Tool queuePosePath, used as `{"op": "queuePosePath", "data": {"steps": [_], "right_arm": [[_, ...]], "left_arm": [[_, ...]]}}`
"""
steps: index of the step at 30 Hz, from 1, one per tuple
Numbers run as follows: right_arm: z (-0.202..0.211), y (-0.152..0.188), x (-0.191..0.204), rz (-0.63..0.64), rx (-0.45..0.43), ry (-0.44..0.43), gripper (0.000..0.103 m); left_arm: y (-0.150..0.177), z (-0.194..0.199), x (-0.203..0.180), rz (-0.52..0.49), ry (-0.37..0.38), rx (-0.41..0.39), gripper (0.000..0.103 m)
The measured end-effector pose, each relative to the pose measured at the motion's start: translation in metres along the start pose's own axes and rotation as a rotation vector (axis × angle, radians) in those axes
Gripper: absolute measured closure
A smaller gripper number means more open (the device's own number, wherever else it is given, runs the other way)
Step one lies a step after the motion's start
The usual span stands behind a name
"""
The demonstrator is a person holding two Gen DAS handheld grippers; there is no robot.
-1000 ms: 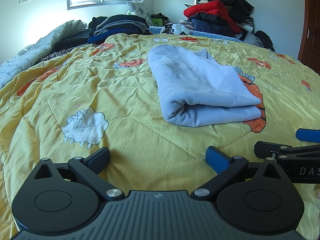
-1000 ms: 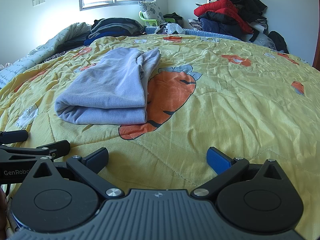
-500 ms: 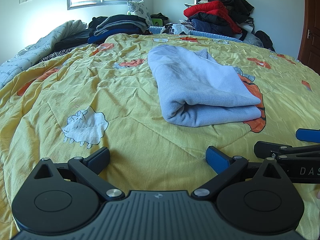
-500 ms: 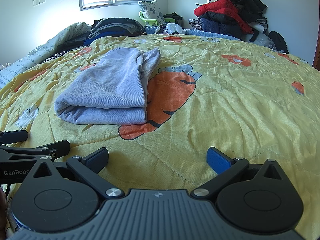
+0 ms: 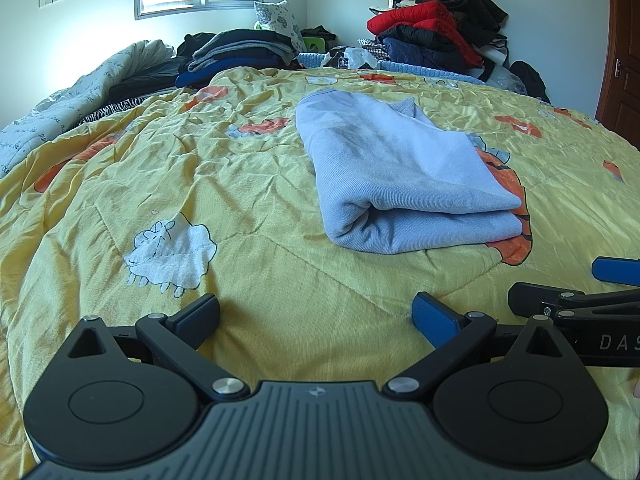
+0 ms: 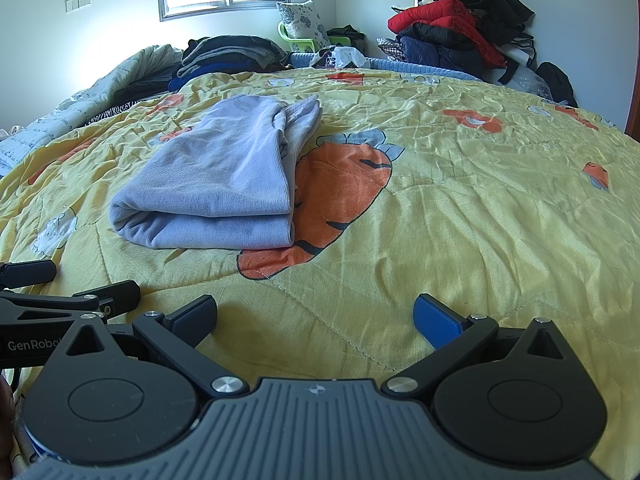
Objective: Fold small clothes
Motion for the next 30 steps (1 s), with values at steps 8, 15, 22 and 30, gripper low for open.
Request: {"op": "queuePosePath", "data": {"steps": [8, 15, 22, 30], "right_arm": [[0.0001, 0.0001, 0.0000, 0.000, 0.000, 0.000, 0.002], [0.0001, 0.0000, -0.0001, 0.000, 0.000, 0.000, 0.002], [0.0000, 0.0001, -0.0003, 0.000, 0.000, 0.000, 0.002], [0.0000, 0.0000, -0.0006, 0.000, 0.000, -0.001, 0.002]], "left_arm": [[0.0002, -0.0002, -0.0001, 0.000, 0.000, 0.000, 0.000], [0.0003, -0.0001, -0.0001, 0.000, 0.000, -0.001, 0.000], [0.0003, 0.0000, -0.0005, 0.000, 0.000, 0.001, 0.000], [-0.0012, 0.0002, 0.0007, -0.002, 0.005, 0.006, 0.000]]}}
Point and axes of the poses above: each gripper's, at about its wrist camera, not at the fingertips, and z roughly against the way its jaws point, x to its left, y to its underside, the point moved 2 cm from there along -z, roughly the way its jaws point, and after that the axes turned 1 degree about -x, right-handed, at the moved point
